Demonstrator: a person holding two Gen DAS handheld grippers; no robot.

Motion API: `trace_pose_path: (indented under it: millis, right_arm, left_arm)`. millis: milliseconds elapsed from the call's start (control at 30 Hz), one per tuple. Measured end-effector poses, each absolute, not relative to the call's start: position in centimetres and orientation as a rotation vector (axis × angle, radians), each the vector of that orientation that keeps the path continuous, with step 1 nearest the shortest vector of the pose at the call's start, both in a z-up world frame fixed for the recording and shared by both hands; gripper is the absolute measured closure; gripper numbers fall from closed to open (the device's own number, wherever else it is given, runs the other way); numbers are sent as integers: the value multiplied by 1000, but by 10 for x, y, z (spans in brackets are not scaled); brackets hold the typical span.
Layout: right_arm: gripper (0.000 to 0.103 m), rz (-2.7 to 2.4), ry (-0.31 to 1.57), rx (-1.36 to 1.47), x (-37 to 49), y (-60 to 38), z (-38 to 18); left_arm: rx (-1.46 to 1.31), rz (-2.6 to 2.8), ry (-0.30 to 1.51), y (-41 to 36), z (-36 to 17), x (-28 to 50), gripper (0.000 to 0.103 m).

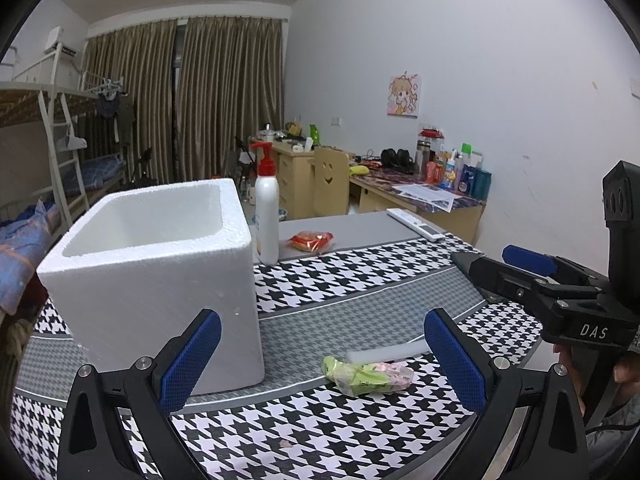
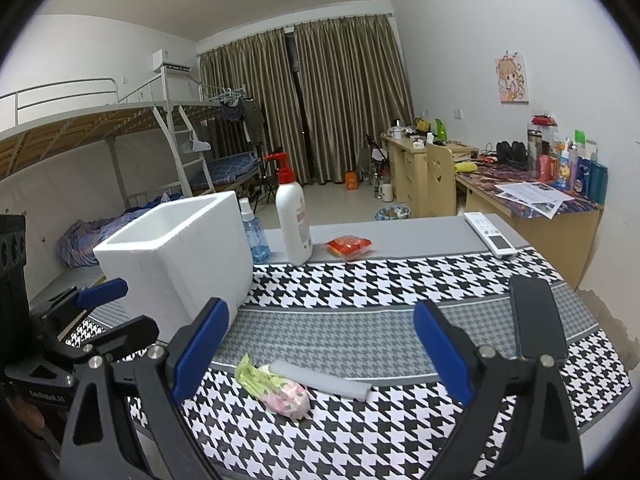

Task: Organize soft objects
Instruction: 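Move the left tool down onto the green-wrapped packet and close on it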

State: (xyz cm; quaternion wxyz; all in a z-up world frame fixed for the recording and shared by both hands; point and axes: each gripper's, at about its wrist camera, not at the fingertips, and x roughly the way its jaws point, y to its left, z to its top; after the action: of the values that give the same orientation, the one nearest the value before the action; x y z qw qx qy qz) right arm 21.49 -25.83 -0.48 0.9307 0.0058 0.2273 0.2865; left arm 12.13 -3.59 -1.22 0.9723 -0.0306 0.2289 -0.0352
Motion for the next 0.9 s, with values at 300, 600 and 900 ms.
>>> trace_pose_path:
  millis: [300, 600, 900]
  right_arm:
    - [7, 583, 486, 12, 218, -260, -10]
    - [7, 573, 520, 10, 223, -260, -20]
    - [7, 568, 557, 9, 229, -261, -32]
  left_arm:
    - [-67, -90, 507, -41, -24, 132, 1]
    - [-64, -98, 535, -44, -33, 138, 1]
    - [-65, -107, 567, -49, -43, 143, 1]
